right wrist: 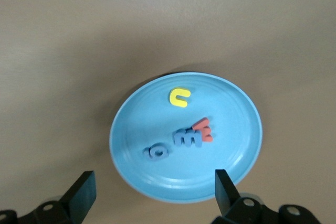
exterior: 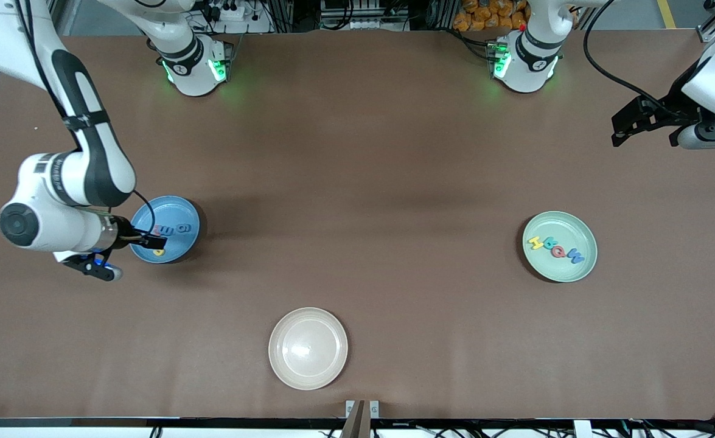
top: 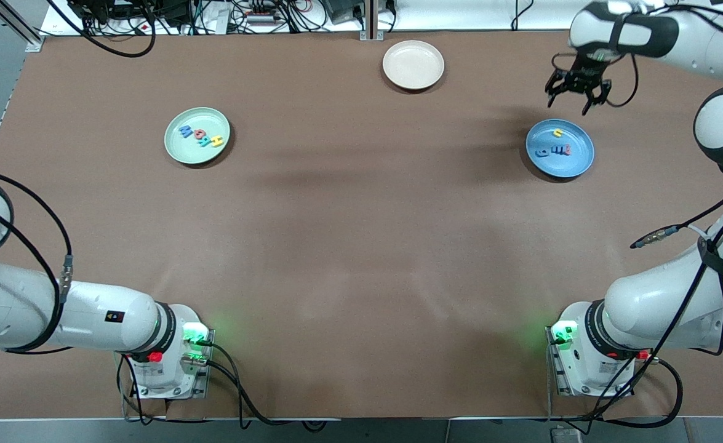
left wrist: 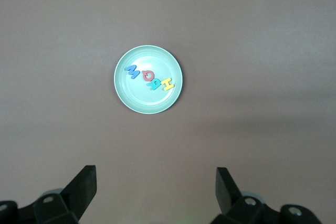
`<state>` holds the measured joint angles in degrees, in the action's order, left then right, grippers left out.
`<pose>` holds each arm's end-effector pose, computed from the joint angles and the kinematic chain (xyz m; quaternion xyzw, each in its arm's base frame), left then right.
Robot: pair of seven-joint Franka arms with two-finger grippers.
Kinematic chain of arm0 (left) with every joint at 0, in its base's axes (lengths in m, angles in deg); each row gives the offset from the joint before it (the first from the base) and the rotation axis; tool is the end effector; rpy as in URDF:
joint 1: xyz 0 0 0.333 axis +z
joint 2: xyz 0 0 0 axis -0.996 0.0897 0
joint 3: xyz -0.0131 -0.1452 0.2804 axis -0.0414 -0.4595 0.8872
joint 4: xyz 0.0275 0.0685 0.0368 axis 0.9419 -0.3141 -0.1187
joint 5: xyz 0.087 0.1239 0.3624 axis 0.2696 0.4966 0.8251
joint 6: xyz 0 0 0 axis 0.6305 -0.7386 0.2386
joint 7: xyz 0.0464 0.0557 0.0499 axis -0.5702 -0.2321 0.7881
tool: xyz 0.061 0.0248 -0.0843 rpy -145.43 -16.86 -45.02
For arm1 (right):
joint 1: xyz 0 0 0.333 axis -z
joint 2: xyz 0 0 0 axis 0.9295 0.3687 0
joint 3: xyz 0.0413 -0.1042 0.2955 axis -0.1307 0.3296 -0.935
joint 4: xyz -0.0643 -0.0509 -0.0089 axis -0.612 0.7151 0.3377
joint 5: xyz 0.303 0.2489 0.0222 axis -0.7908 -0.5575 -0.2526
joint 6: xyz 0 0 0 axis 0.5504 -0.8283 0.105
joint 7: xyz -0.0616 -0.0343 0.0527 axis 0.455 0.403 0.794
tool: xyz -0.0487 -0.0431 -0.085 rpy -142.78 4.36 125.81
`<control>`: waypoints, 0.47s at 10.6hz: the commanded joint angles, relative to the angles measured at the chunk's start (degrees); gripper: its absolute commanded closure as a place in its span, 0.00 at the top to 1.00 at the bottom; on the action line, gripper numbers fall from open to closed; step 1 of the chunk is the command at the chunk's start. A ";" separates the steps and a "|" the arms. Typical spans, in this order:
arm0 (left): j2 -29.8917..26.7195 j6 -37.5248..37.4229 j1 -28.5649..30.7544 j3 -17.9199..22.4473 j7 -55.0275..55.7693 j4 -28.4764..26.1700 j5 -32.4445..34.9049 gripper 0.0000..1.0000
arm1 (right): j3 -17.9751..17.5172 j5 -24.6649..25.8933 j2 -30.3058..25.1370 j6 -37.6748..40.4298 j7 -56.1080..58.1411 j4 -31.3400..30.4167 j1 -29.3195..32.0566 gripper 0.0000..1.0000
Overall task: Sort upper and lower case letters into plates
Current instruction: 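Open the right gripper to drop the yellow u on the blue plate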
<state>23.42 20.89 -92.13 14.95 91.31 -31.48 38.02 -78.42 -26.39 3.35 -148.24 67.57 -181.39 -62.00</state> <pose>0.5257 -0.0651 0.6445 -0.9999 0.0052 -0.0059 0.0073 0.6262 -0.0073 0.3142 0.9770 -0.1717 -0.1266 0.0011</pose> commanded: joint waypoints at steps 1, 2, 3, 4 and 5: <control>0.45 -0.15 -0.11 0.05 1.02 1.09 -1.01 1.00 | -0.23 0.61 -1.87 8.60 -0.71 7.60 -1.52 1.00; 0.45 -0.15 -0.11 -0.03 1.02 1.09 -1.01 1.00 | -0.22 0.62 -3.11 11.86 -0.62 9.97 -1.53 1.00; 0.45 -0.15 -0.11 -0.03 1.02 1.09 -1.01 1.00 | -0.31 0.79 -4.51 14.41 -0.62 11.39 -1.53 1.00; 0.45 -0.15 -0.11 -0.03 0.93 1.09 -1.01 1.00 | -0.40 0.88 -6.87 14.70 -0.62 11.40 -1.87 1.00; 0.45 -0.15 -0.11 -0.03 1.02 1.09 -1.01 1.00 | -0.40 0.88 -9.25 14.70 -0.62 11.40 -1.96 1.00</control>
<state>23.48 20.89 -92.19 14.94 91.31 -31.42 38.02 -78.56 -26.29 -2.16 -134.40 67.57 -169.40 -63.82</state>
